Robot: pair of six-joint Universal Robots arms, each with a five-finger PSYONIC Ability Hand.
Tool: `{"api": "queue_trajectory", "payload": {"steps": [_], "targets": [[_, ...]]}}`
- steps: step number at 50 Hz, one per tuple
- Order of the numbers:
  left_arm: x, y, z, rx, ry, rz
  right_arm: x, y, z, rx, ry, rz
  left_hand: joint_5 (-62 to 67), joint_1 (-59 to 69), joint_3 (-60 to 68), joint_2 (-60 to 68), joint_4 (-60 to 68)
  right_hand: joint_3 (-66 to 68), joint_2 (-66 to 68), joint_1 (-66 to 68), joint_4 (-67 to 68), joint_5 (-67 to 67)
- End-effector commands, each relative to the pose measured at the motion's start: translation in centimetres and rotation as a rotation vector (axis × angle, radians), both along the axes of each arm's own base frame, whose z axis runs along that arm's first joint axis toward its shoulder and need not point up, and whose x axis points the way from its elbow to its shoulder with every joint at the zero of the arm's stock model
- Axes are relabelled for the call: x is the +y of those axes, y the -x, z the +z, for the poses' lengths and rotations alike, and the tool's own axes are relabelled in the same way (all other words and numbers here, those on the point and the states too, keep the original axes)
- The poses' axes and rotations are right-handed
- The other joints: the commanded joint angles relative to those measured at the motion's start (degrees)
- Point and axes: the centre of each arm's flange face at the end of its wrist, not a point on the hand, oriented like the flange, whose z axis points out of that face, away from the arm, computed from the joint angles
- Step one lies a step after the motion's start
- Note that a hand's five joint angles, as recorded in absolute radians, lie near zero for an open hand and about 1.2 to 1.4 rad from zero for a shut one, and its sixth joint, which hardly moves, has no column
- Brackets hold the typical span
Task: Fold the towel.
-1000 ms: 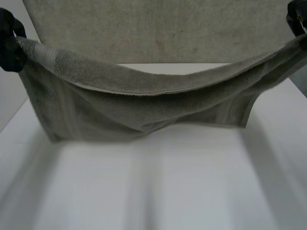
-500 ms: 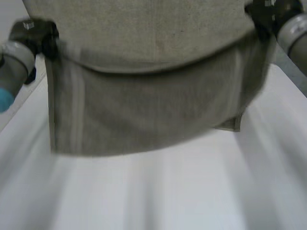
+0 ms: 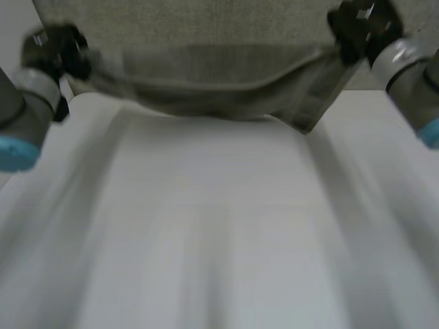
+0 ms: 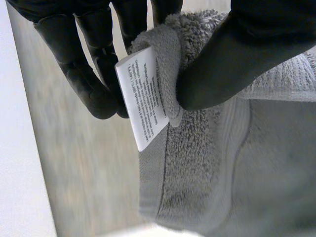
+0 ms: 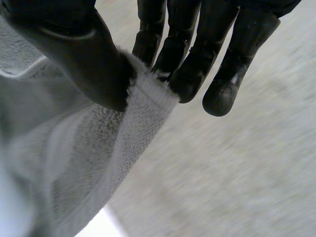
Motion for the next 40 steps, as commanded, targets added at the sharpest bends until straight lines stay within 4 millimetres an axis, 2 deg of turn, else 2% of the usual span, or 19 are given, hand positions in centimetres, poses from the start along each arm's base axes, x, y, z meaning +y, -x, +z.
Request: {"api": "queue_trajectory", "payload": {"steps": [1, 3, 7, 8, 9, 11, 12, 13, 17, 19, 26, 33, 35, 36, 38, 39, 40], "targets": [[1.2, -1.1, -8.9, -0.036, -0.180, 0.002, 1.3, 0.7, -8.4, 0.129, -0.226, 0.042, -13.85, -0.72, -8.81, -3.68, -6.68, 3.68, 3.35, 10.07, 3.46, 5.60], [2.2, -1.9, -11.1, -0.043, -0.236, 0.002, 2.5, 1.2, -11.3, 0.178, -0.309, 0.054, -13.85, -0.72, -8.81, -3.68, -6.68, 3.68, 3.35, 10.07, 3.46, 5.60], [3.1, -3.1, -11.8, -0.050, -0.278, 0.006, 3.9, 1.9, -11.8, 0.198, -0.341, 0.062, -13.85, -0.72, -8.81, -3.68, -6.68, 3.68, 3.35, 10.07, 3.46, 5.60], [3.6, -3.7, -11.4, -0.054, -0.277, 0.008, 4.6, 2.6, -10.5, 0.194, -0.331, 0.049, -13.85, -0.72, -8.81, -3.68, -6.68, 3.68, 3.35, 10.07, 3.46, 5.60], [3.6, -3.7, -11.4, -0.054, -0.277, 0.008, 4.6, 2.6, -10.5, 0.194, -0.331, 0.049, -13.85, -0.72, -8.81, -3.68, -6.68, 3.68, 3.35, 10.07, 3.46, 5.60], [4.9, -4.8, -10.1, -0.065, -0.265, 0.010, 5.8, 4.7, -8.1, 0.177, -0.301, 0.003, -13.85, -0.72, -8.81, -3.68, -6.68, 3.68, 3.35, 10.07, 3.46, 5.60], [4.9, -4.8, -10.0, -0.065, -0.265, 0.010, 5.8, 4.7, -8.0, 0.177, -0.301, 0.003, -13.85, -0.72, -8.81, -3.68, -6.68, 3.68, 3.35, 10.07, 3.46, 5.60], [5.7, -5.1, -9.7, -0.069, -0.265, 0.002, 6.4, 5.7, -7.1, 0.170, -0.288, -0.016, -13.85, -0.72, -8.81, -3.68, -6.68, 3.68, 3.35, 10.07, 3.46, 5.60], [7.2, -5.9, -9.0, -0.068, -0.267, -0.006, 7.9, 7.0, -6.2, 0.167, -0.303, -0.027, -13.85, -0.72, -8.81, -3.68, -6.68, 3.68, 3.35, 10.07, 3.46, 5.60], [9.1, -6.6, -8.1, -0.064, -0.271, -0.011, 9.7, 8.2, -5.5, 0.164, -0.356, -0.026, -13.85, -0.72, -8.81, -3.68, -6.68, 3.68, 3.35, 10.07, 3.46, 5.60], [12.0, -7.2, -8.3, -0.049, -0.326, -0.051, 11.3, 10.0, -4.9, 0.171, -0.431, -0.018, -13.85, -0.72, -8.81, -3.68, -6.68, 3.68, 3.35, 10.07, 3.46, 5.60], [11.9, -6.8, -8.4, -0.048, -0.327, -0.083, 10.8, 9.7, -4.2, 0.181, -0.396, 0.021, -13.85, -0.72, -8.81, -3.68, -6.68, 3.68, 3.35, 10.07, 3.46, 5.60], [10.6, -6.6, -9.1, -0.050, -0.341, -0.088, 9.0, 9.5, -5.0, 0.183, -0.413, 0.036, -13.85, -0.72, -8.81, -3.68, -6.68, 3.68, 3.35, 10.07, 3.46, 5.60], [10.6, -6.6, -9.1, -0.050, -0.341, -0.088, 9.0, 9.5, -5.1, 0.183, -0.413, 0.037, -13.85, -0.72, -8.81, -3.68, -6.68, 3.68, 3.35, 10.07, 3.46, 5.60], [8.9, -6.4, -9.8, -0.049, -0.358, -0.099, 6.2, 9.5, -6.2, 0.183, -0.429, 0.027, -13.85, -0.72, -8.81, -3.68, -6.68, 3.68, 3.35, 10.07, 3.46, 5.60], [8.8, -6.3, -9.8, -0.049, -0.358, -0.099, 6.2, 9.5, -6.2, 0.183, -0.430, 0.027, -13.85, -0.72, -8.81, -3.68, -6.68, 3.68, 3.35, 10.07, 3.46, 5.60], [7.9, -6.1, -10.4, -0.050, -0.368, -0.104, 5.0, 9.2, -6.6, 0.182, -0.434, 0.033, -13.85, -0.72, -8.81, -3.68, -6.68, 3.68, 3.35, 10.07, 3.46, 5.60]]}}
